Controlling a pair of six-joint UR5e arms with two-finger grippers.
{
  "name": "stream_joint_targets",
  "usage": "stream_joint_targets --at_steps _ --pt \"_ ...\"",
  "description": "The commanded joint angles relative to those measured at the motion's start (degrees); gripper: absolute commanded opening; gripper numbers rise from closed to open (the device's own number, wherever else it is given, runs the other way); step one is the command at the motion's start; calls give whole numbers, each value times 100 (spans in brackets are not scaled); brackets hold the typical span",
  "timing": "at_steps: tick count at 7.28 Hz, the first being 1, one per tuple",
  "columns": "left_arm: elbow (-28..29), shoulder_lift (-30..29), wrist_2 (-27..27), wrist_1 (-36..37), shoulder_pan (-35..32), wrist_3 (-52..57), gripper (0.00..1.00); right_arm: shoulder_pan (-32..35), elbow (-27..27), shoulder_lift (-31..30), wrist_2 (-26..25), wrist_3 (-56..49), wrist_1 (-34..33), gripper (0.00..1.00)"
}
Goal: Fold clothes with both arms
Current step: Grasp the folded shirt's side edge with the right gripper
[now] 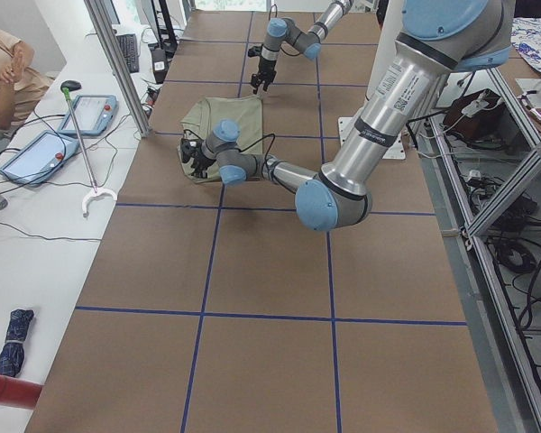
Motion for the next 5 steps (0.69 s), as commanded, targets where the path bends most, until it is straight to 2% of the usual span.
stream_joint_targets --at_steps 1,3,5 --pt "-33 32 25 16 0 1 39 -49 -47 51 -75 18 -1 62" --pt "-33 93 34 16 0 1 39 -49 -74 61 -84 10 -10 56" --pt "-86 154 34 16 0 1 39 -49 -83 122 -119 18 -10 54"
